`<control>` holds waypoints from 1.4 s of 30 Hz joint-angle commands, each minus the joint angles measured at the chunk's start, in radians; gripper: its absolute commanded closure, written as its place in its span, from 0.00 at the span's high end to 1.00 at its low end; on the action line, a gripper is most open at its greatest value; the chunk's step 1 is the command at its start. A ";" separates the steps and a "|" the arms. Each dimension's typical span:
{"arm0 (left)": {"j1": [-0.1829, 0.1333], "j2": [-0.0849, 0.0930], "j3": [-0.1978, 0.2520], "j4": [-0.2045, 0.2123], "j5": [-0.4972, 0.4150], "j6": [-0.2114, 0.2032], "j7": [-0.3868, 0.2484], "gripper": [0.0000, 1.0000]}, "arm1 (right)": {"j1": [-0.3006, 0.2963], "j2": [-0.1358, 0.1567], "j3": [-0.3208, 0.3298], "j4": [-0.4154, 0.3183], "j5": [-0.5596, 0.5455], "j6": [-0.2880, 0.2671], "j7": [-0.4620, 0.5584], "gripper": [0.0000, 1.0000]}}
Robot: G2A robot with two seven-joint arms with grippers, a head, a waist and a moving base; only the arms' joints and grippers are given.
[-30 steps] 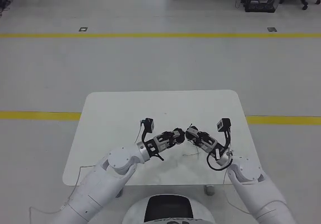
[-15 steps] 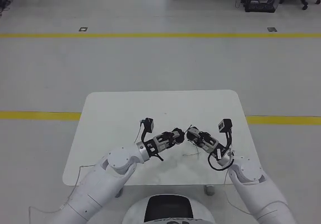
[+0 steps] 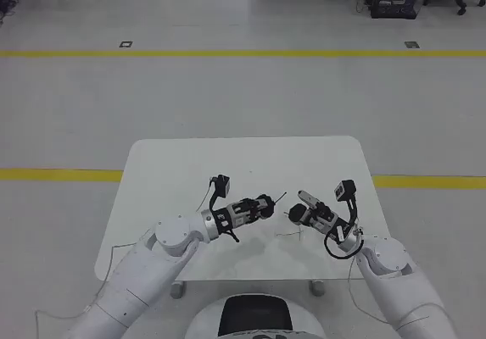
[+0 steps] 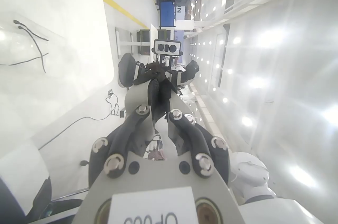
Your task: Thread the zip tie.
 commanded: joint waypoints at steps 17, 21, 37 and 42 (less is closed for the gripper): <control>-0.015 0.044 -0.052 0.069 -0.057 0.041 -0.387 0.00 | 0.153 0.049 0.039 0.198 0.020 0.000 0.655 1.00; -0.015 0.044 -0.052 0.069 -0.057 0.041 -0.387 0.00 | 0.153 0.049 0.039 0.198 0.020 0.000 0.655 1.00; -0.046 0.030 0.027 0.129 -0.160 -0.047 -0.466 0.00 | 0.241 0.080 -0.112 0.287 0.150 -0.027 0.655 1.00; -0.041 0.028 0.037 0.124 -0.151 -0.047 -0.435 0.00 | 0.238 0.079 -0.118 0.276 0.151 -0.017 0.642 1.00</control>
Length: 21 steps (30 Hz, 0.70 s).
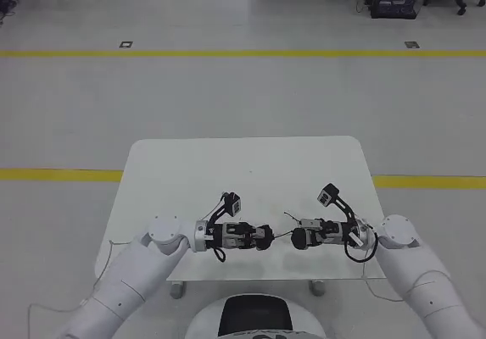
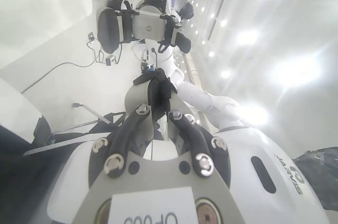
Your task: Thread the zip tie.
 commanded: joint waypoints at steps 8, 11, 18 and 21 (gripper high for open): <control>-0.010 -0.001 0.017 0.019 -0.044 -0.015 -0.009 0.00 | 0.011 -0.001 -0.018 0.007 0.040 0.011 0.005 1.00; -0.010 -0.001 0.017 0.019 -0.044 -0.015 -0.009 0.00 | 0.011 -0.001 -0.018 0.007 0.040 0.011 0.005 1.00; -0.001 -0.001 0.026 0.013 -0.045 -0.017 0.014 0.00 | -0.001 -0.004 -0.015 -0.001 0.094 0.000 -0.016 1.00; 0.002 0.002 0.024 0.014 -0.061 -0.029 0.008 0.00 | -0.005 -0.004 -0.019 0.009 0.153 -0.017 0.005 1.00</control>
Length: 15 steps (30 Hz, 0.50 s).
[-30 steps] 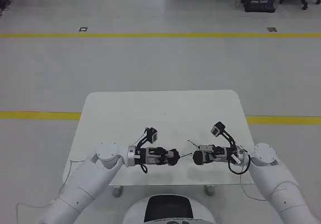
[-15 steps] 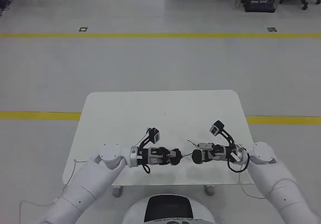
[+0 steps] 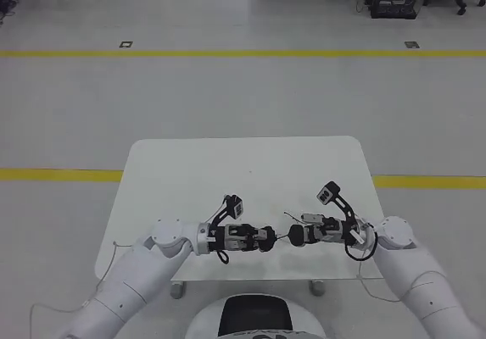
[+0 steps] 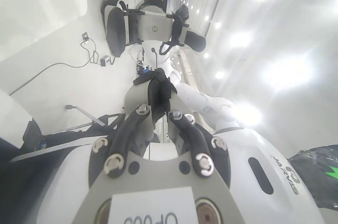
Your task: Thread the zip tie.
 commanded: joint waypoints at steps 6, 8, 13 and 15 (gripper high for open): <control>0.000 0.003 0.004 0.005 -0.034 -0.015 -0.020 0.00 | 0.008 0.016 -0.050 0.010 0.069 -0.016 0.000 0.89; -0.003 0.003 0.008 0.011 -0.044 -0.014 -0.028 0.00 | 0.013 0.023 -0.062 0.010 0.093 -0.016 0.000 0.76; -0.013 0.003 0.020 0.024 -0.064 -0.013 -0.050 0.00 | 0.033 0.037 -0.089 0.030 0.112 -0.016 0.000 0.49; -0.016 0.003 0.023 0.029 -0.068 -0.015 -0.050 0.00 | 0.041 0.043 -0.099 0.036 0.114 -0.016 0.000 0.45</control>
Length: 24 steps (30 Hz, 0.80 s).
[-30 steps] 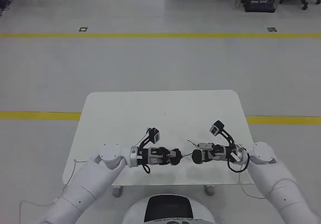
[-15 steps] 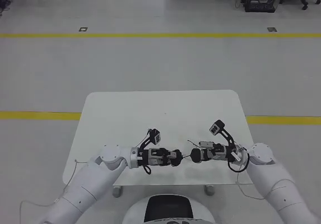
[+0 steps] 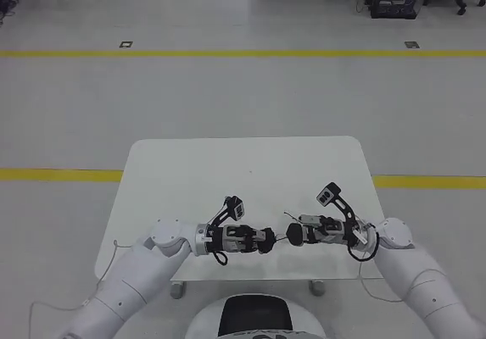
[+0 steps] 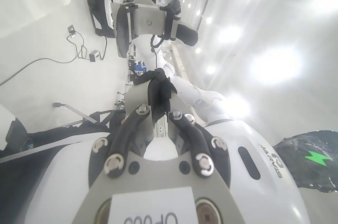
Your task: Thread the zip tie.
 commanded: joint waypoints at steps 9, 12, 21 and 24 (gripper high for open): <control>-0.009 0.002 0.013 0.012 -0.007 -0.001 0.007 0.00 | 0.015 0.021 -0.028 0.005 0.012 0.000 0.000 0.37; -0.011 0.003 0.017 0.016 -0.012 -0.004 0.010 0.00 | 0.016 0.026 -0.035 0.002 0.012 0.000 0.000 0.33; -0.017 0.006 0.024 0.020 -0.016 -0.006 0.016 0.00 | 0.015 0.037 -0.041 -0.010 0.007 0.000 0.000 0.15; -0.017 0.007 0.025 0.020 -0.018 -0.007 0.017 0.00 | 0.014 0.039 -0.044 -0.012 0.006 0.000 0.000 0.11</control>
